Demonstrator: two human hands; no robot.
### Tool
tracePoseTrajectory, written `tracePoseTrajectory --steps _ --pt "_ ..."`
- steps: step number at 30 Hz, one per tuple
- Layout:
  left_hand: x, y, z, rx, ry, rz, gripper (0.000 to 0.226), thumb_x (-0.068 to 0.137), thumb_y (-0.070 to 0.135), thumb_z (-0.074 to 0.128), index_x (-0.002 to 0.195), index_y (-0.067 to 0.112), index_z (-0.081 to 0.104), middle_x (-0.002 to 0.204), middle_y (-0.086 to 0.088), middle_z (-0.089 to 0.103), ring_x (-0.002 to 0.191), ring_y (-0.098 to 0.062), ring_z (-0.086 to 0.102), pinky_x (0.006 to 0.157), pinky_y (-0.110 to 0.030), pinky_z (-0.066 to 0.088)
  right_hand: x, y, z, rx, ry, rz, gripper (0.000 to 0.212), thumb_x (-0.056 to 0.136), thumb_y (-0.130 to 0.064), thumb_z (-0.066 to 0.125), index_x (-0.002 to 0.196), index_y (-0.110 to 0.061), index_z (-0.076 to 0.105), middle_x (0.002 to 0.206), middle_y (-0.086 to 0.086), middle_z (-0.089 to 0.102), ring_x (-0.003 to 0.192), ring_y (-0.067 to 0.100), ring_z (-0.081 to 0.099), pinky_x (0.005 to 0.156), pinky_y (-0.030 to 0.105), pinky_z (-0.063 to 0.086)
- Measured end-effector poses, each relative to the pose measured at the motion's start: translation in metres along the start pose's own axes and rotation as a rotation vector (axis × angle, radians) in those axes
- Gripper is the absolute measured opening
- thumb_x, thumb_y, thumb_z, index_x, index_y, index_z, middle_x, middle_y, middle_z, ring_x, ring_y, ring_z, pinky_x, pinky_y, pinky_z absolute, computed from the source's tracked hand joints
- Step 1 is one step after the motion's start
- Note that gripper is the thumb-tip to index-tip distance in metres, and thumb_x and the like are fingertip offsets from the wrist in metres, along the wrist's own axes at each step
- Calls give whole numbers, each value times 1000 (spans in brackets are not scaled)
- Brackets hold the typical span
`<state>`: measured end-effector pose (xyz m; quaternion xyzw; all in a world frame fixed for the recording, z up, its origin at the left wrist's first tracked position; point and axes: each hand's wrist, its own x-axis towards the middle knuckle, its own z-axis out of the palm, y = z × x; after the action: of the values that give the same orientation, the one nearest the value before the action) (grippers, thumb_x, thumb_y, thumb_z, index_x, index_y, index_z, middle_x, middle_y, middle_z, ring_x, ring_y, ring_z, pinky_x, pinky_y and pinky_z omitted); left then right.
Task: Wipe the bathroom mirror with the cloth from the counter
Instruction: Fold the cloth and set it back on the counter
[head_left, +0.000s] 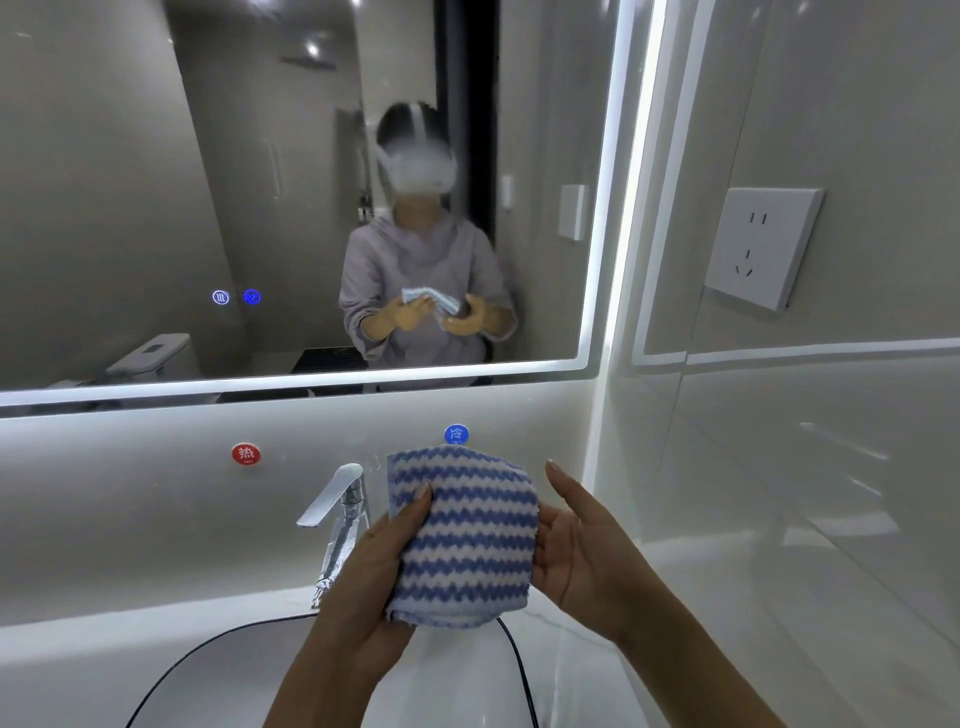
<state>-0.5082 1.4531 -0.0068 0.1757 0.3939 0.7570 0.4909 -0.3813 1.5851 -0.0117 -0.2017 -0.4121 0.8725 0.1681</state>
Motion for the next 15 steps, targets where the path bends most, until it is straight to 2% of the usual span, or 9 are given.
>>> tracePoseTrajectory --steps 3,6,8,10,15 --pt "2 -1 -1 16 15 16 23 73 28 63 83 14 78 104 -18 71 85 -34 71 61 -42 59 2 5 5 -127 -15 -17 66 75 -57 46 121 -10 57 111 13 70 99 27 68 84 37 57" --pt "2 -1 0 39 16 30 24 73 28 62 84 13 78 104 -19 71 86 -35 71 62 -43 60 6 8 7 -144 30 -106 51 74 -43 54 112 -10 60 103 10 73 91 24 70 80 36 58" --pt "2 0 2 56 19 55 22 73 27 63 82 14 77 101 -19 72 83 -35 71 59 -41 59 7 8 4 -142 85 -158 49 71 -36 63 110 -6 61 101 11 73 90 26 71 81 36 59" --pt "2 1 3 72 34 72 20 71 26 64 81 13 76 98 -19 72 79 -35 72 55 -39 58 7 7 1 -180 119 -211 50 67 -35 66 107 -4 64 101 11 73 89 26 70 81 35 58" --pt "3 -2 -4 119 51 48 27 73 25 65 94 8 72 100 -19 72 84 -35 71 58 -38 58 6 2 0 -251 150 -296 46 65 -38 65 99 -8 67 94 6 75 82 22 72 69 27 58"
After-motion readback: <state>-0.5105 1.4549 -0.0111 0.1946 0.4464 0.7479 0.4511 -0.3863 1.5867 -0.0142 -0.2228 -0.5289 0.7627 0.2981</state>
